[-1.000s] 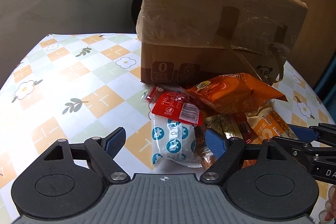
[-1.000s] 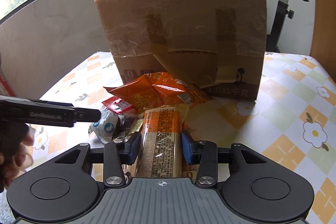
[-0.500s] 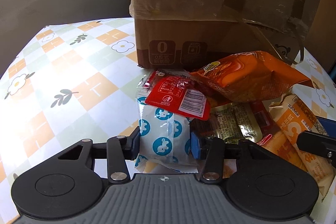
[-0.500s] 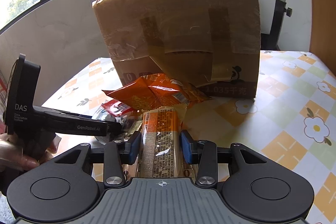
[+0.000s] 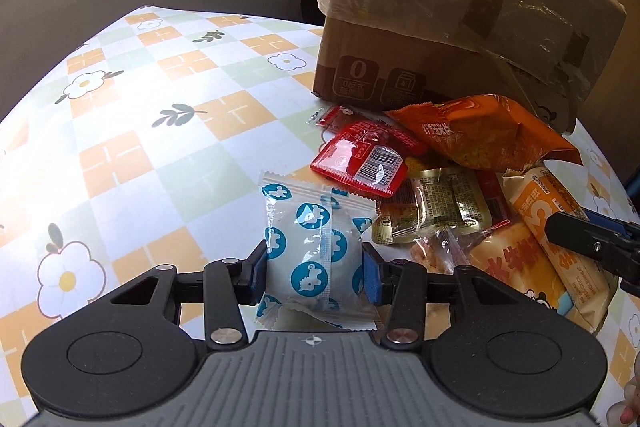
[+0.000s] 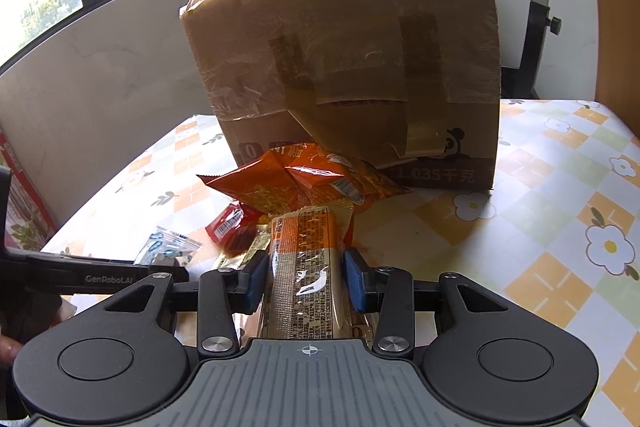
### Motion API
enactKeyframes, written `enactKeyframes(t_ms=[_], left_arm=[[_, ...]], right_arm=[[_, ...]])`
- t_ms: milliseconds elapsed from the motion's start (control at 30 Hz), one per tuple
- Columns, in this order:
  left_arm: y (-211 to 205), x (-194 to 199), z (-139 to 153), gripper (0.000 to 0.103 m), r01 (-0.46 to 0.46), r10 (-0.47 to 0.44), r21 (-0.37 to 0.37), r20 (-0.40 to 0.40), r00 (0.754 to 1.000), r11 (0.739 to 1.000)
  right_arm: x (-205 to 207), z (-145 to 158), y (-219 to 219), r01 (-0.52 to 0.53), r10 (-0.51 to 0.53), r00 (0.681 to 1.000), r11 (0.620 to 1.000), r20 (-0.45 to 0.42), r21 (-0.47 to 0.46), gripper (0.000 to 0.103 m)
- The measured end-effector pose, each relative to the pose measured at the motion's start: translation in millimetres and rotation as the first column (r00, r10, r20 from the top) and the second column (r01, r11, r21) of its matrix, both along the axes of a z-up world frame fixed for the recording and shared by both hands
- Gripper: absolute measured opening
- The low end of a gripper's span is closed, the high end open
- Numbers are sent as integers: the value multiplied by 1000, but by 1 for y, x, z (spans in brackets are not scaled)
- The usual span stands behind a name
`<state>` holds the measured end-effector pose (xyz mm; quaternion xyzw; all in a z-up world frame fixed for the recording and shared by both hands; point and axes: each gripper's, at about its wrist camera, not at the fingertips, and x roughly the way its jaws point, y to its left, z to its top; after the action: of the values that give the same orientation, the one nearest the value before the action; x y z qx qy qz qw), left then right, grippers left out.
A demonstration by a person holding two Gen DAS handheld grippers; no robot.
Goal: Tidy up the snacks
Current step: 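Close the left gripper on the white-blue packet and lift it while the right gripper holds the bar, then carry the white-blue packet and the snack bar over the box opening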
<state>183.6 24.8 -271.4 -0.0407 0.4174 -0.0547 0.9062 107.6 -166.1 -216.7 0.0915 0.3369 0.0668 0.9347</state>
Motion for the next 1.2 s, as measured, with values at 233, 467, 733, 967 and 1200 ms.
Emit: enactKeyframes(t_ms=[233, 467, 733, 967, 1200], left_arm=[[-7, -10, 0, 49, 11, -12, 50, 19, 1000, 999], [-2, -12, 1, 48, 5, -6, 41, 16, 1000, 999], [13, -12, 21, 48, -55, 54, 9, 66, 996, 998], [7, -15, 42, 48, -32, 30, 17, 138, 990, 999], [7, -17, 82, 48, -5, 1, 15, 256, 967, 1000]], right_arm=[[1, -2, 1, -2, 2, 1000, 1000, -8, -20, 39], [2, -4, 7, -14, 13, 1000, 998, -13, -68, 39], [-2, 2, -9, -39, 39, 999, 999, -17, 4, 35], [-12, 10, -15, -56, 56, 998, 997, 2, 45, 34], [-15, 49, -25, -119, 114, 986, 992, 118, 38, 34]])
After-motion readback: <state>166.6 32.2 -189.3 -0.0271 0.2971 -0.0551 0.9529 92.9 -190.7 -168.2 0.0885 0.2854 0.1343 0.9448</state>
